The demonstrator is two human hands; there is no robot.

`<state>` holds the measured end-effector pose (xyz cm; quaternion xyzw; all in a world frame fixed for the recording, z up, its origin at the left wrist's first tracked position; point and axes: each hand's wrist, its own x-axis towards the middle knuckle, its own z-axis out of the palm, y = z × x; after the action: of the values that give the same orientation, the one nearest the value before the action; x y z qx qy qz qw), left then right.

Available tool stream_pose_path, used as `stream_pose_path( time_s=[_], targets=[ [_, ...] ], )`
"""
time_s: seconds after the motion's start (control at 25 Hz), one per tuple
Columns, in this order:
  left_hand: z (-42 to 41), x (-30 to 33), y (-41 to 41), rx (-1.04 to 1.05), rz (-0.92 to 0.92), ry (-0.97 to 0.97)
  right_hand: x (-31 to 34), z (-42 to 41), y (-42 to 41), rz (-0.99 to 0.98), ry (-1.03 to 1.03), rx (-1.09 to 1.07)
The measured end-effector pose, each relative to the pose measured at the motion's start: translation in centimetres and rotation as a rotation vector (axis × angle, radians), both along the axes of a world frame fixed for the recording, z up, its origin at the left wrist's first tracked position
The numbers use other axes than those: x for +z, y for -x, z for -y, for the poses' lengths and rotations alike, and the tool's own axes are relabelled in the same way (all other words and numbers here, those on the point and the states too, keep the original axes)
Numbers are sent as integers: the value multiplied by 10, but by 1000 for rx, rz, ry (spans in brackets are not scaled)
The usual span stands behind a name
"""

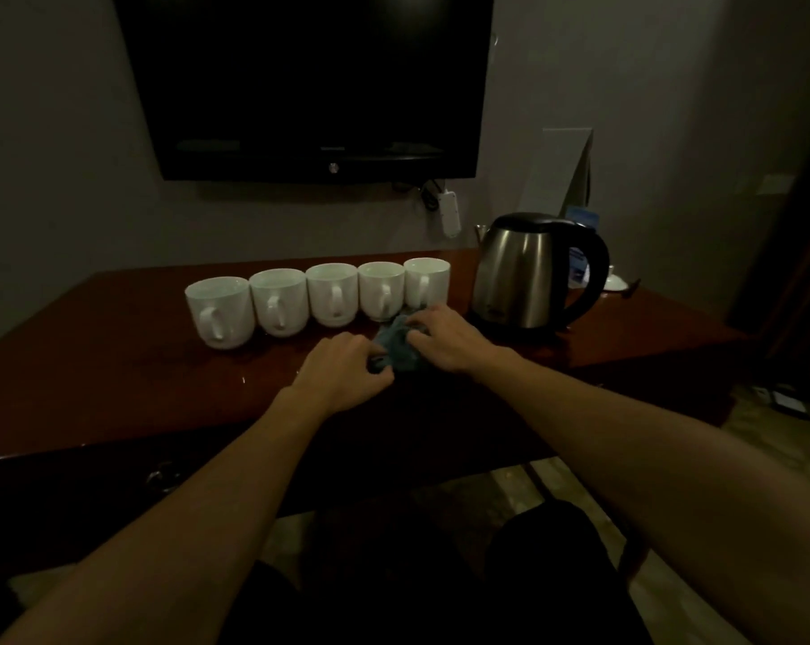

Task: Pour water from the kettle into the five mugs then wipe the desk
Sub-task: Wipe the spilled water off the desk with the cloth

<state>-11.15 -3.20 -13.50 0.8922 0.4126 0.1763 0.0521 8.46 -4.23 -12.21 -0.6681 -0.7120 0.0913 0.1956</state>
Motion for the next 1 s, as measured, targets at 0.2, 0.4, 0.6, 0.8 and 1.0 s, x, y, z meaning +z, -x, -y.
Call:
stream_pose_path(
  time_s=[0.2,0.4,0.6,0.8,1.0],
  targets=[
    [-9,9,1,6,-46,-11,-25,-8,-7,243,139,32],
    [-21,18,-25,-45,-110,85,-7,-2,-27,329,199,72],
    [-43,25,-46,-172,-238,91,19,-26,-29,251,412,184],
    [-71,18,-50,-251,-255,114,23,-44,-23,272,554,148],
    [-89,22,-55,-254,-320,194,24,-36,-20,250,494,131]
  ],
)
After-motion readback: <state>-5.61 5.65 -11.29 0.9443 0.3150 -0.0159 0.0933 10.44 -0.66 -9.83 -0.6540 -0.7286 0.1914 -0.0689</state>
